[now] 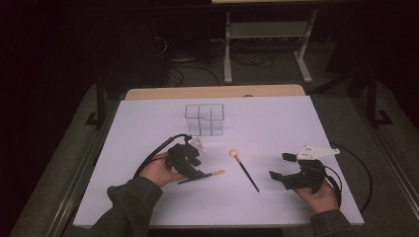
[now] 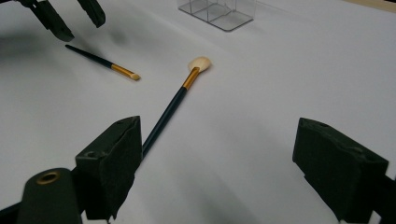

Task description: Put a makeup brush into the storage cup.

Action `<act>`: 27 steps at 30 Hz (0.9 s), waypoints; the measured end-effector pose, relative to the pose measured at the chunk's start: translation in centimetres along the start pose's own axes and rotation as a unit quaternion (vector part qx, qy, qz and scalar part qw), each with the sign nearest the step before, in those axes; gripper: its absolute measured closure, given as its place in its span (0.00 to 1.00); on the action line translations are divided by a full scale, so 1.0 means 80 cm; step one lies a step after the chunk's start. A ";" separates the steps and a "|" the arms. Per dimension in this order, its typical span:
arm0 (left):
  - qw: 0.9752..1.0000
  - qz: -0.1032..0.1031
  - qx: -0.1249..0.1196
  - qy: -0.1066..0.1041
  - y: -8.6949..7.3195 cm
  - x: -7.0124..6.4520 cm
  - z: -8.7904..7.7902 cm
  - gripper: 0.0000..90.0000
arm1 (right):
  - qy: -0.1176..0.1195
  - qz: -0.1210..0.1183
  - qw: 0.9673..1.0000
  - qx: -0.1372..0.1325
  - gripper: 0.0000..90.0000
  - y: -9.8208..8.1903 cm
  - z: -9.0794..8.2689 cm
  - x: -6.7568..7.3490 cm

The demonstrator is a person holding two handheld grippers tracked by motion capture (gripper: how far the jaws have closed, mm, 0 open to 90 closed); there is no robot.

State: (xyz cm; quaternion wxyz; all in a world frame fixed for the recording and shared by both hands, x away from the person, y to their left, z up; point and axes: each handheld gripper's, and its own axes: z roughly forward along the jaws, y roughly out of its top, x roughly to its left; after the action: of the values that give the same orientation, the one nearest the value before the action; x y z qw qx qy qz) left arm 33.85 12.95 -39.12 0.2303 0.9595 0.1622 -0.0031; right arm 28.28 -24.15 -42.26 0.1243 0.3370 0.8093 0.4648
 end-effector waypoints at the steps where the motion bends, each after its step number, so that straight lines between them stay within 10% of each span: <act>1: 1.000 -0.003 0.002 -0.002 0.001 0.000 0.002 0.57 | 0.000 0.000 1.000 0.000 0.16 0.000 0.000 0.000; 27: 0.999 0.002 0.048 -0.012 0.012 0.005 0.033 0.72 | 0.006 -0.003 1.000 0.009 0.17 0.000 0.003 0.001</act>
State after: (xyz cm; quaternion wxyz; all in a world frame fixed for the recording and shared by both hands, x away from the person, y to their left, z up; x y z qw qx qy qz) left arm 34.74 11.10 -41.10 0.1860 0.9697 0.1567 -0.0219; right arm 28.34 -23.95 -42.38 0.1178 0.3328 0.8151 0.4593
